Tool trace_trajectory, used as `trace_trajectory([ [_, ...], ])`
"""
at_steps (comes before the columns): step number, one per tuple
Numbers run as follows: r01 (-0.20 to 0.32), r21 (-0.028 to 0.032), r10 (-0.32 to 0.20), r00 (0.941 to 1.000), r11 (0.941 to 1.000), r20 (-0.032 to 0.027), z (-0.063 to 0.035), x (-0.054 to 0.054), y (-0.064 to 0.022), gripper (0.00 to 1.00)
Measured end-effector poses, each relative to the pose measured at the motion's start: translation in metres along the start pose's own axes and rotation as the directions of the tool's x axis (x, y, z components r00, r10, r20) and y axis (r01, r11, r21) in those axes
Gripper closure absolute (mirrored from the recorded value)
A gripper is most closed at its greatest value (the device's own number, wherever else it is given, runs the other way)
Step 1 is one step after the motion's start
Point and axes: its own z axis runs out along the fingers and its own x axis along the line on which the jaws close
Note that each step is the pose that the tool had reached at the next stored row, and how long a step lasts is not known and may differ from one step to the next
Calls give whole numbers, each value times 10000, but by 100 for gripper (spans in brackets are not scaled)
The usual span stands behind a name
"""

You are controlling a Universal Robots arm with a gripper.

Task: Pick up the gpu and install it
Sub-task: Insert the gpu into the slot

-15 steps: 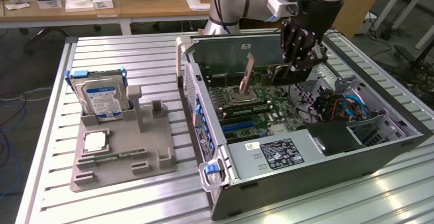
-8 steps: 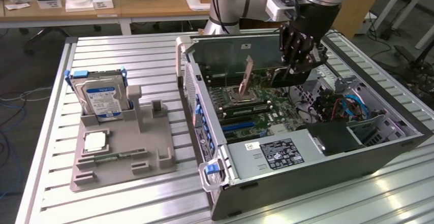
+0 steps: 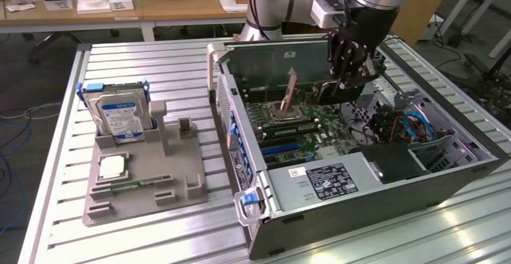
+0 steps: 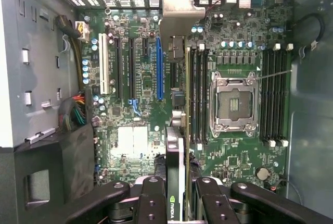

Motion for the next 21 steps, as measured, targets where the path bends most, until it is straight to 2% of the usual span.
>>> trace_trajectory([
  [9, 1, 28, -1, 10000, 10000, 3, 6, 1, 13, 73],
  [14, 11, 94, -11, 10000, 10000, 5, 41, 3, 25, 73],
  [21, 29, 117, -29, 10000, 9999, 5, 72, 4, 27, 73],
])
